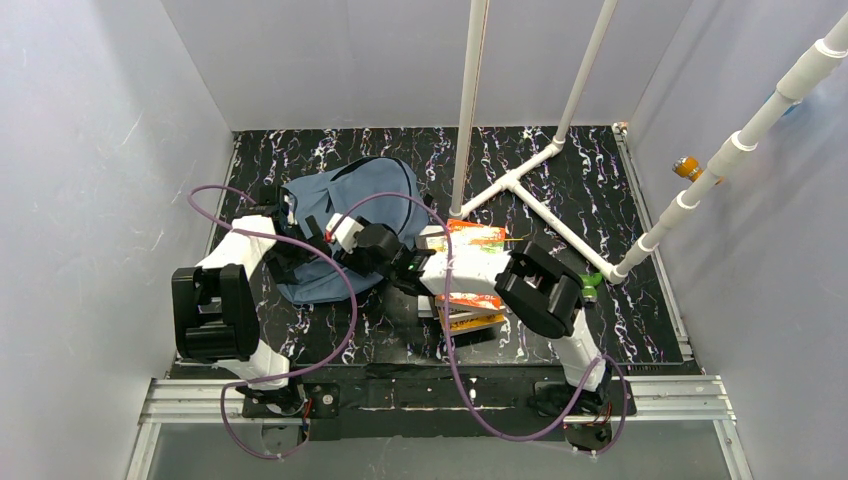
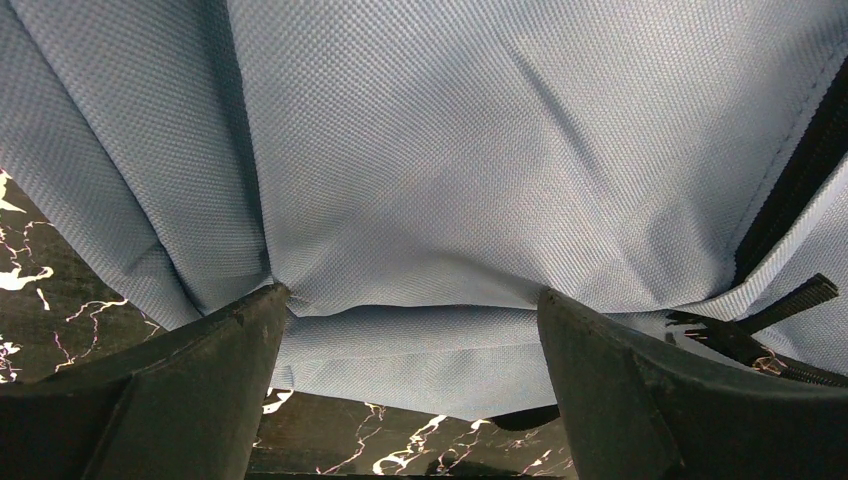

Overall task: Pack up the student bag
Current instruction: Unzip the student bag at the center of the board.

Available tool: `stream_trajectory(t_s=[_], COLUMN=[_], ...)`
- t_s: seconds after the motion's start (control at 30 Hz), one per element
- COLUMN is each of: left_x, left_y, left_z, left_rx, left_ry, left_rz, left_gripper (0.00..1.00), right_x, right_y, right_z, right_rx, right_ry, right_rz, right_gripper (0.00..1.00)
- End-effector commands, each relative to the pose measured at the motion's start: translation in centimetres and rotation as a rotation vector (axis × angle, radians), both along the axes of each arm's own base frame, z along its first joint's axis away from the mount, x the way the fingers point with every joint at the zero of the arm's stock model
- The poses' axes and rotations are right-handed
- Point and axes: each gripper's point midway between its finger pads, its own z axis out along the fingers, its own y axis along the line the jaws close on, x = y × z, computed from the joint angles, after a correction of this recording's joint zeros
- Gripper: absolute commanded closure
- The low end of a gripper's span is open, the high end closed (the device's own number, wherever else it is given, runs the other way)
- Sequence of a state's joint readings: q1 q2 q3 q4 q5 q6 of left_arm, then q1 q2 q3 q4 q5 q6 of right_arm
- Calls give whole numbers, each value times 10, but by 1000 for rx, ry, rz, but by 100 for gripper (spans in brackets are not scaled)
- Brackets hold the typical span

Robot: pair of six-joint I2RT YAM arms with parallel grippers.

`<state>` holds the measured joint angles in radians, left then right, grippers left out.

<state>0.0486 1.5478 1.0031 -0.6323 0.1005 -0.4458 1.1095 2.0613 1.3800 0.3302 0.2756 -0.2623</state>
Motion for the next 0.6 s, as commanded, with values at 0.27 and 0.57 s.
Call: stream_trajectory(t_s=[0.27, 0.57], left_x=[-10, -11], left_y=[0, 0], left_z=[2, -1], left_rx=[-5, -2], left_ry=[36, 50], left_rz=[-5, -1], left_gripper=[4, 4], right_x=[9, 20], right_y=[-2, -8], right_z=[-9, 6], right_rx=[-160, -135], right_ry=[-171, -236], right_rz=[-183, -249], right_gripper=[33, 75])
